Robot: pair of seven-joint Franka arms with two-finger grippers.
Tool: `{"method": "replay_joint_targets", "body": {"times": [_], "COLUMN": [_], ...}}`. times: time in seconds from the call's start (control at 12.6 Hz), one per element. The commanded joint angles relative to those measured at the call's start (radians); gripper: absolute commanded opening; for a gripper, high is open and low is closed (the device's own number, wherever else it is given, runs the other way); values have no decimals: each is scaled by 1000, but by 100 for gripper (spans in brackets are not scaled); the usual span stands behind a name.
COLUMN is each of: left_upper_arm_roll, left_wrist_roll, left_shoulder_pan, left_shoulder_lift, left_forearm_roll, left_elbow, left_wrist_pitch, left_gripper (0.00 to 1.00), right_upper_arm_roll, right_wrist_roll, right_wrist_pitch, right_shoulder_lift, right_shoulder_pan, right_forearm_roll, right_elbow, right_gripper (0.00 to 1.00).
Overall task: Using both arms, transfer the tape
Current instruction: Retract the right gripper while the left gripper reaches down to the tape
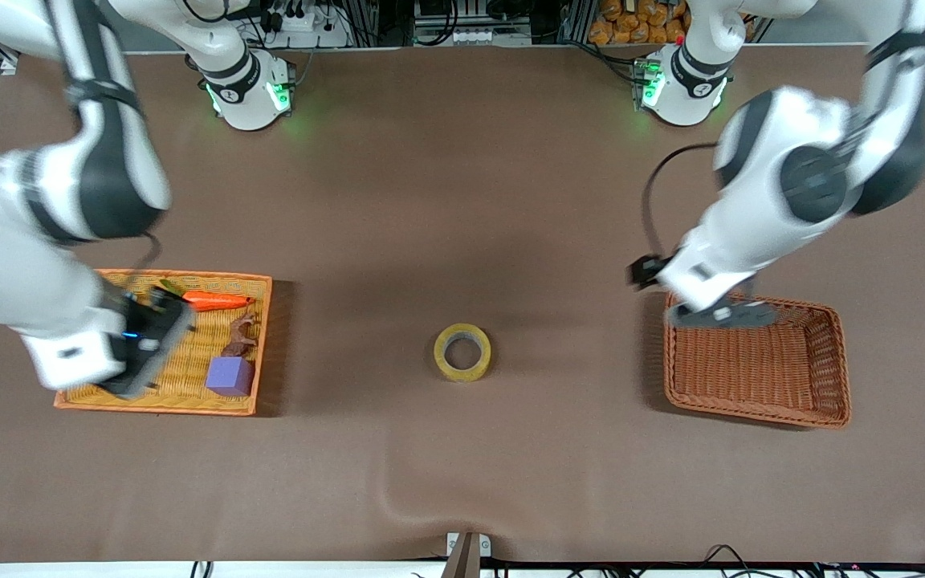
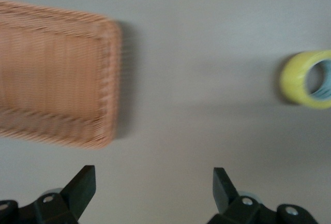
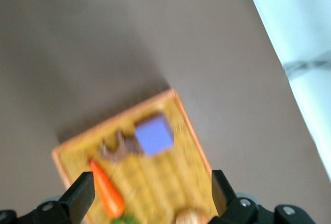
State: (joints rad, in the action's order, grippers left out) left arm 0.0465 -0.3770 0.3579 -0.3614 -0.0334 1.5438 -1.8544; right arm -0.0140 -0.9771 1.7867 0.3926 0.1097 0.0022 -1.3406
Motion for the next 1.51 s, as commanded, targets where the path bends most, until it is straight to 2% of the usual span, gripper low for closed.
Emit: {"method": "replay_joint_targets", "body": {"times": [0.0,0.16,0.4,0.56,0.72,0.8,0.88,1.03,1.11,1.27,1.43], "left_upper_arm_roll": [-14,-11,1,1,0,0,0,-2,-2,-7,-22], "left_wrist_roll": [-84,-115,-114,-131,-135,-134,-134,-135,-134,-129,-132], "left_shoulder_pan": [122,168,209,248,269,269,273,279,280,279,268], "left_shoulder_lift": [-239,-328,-460,-533,-559,-565,-574,-585,-585,-571,-509], "left_forearm_roll": [-19,-22,-34,-33,-31,-29,-26,-22,-20,-19,-7], "left_elbow": [-210,-208,-208,-208,-206,-205,-205,-203,-196,-194,-134], "left_wrist_pitch": [-117,-356,-604,-687,-701,-701,-703,-703,-703,-700,-691], "left_gripper": [100,100,100,100,100,93,71,20,1,0,0], "right_upper_arm_roll": [23,25,25,28,31,32,34,34,34,26,26], "right_wrist_roll": [67,164,355,495,611,702,806,928,955,957,957], "right_wrist_pitch": [-29,-30,-113,-147,-165,-214,-263,-332,-354,-352,-356], "right_shoulder_lift": [-142,-162,-224,-251,-290,-325,-368,-414,-416,-409,-411], "right_shoulder_pan": [-80,-134,-148,-144,-142,-137,-131,-130,-136,-148,-151], "right_forearm_roll": [-1,-1,-1,-5,-8,-8,-7,-1,4,12,12], "right_elbow": [-101,-109,-112,-111,-115,-135,-164,-204,-207,-206,-206], "right_gripper": [100,100,100,100,100,100,100,100,100,100,100]}}
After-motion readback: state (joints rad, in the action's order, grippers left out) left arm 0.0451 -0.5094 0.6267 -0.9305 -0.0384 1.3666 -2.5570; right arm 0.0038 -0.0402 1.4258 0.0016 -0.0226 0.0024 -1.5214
